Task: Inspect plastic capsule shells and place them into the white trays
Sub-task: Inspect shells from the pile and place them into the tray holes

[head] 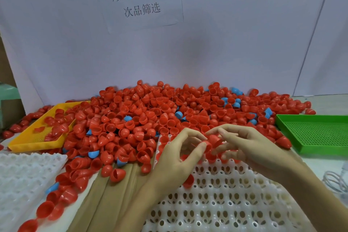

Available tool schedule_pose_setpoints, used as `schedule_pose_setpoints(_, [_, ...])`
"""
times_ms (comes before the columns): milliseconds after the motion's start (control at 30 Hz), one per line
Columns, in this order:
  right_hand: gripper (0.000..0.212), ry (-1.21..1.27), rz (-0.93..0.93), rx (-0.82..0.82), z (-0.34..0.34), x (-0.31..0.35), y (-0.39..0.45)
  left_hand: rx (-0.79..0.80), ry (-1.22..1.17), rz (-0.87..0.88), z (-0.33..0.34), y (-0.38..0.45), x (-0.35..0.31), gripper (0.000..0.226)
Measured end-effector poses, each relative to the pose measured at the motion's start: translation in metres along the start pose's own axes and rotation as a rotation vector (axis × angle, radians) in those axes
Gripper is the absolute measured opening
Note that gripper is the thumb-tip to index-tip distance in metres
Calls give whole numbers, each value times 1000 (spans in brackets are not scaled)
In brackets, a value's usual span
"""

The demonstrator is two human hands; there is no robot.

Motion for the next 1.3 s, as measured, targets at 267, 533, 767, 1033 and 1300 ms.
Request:
schedule_pose_setpoints(267, [21,-131,19,106,9,-2,-7,-144,-207,-146,-7,4,7,31])
schedule_pose_setpoints(533, [22,-19,46,41,5,-7,-4,-110,-190,-116,-9,4,9,25])
schedule_pose_setpoints(767, [24,140,88,190,8,-5,-6,-144,-138,-88,-8,4,8,24])
schedule_pose_setpoints(1033, [31,144,70,247,12,-2,-8,-108,-177,-94,-5,5,14,29])
schedule_pose_setpoints(1300, [24,61,4,130,6,-3,-5,-3,-162,-106,2,4,13,22])
Point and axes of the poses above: each hand's wrist, its own y-axis towards the middle knuckle, its own z-axis out of the palm, x = y × z, the point moved 4 cm from there along y, towards the middle knuckle, and after that the axes turned 4 degrees about z, right-handed, at the moved point
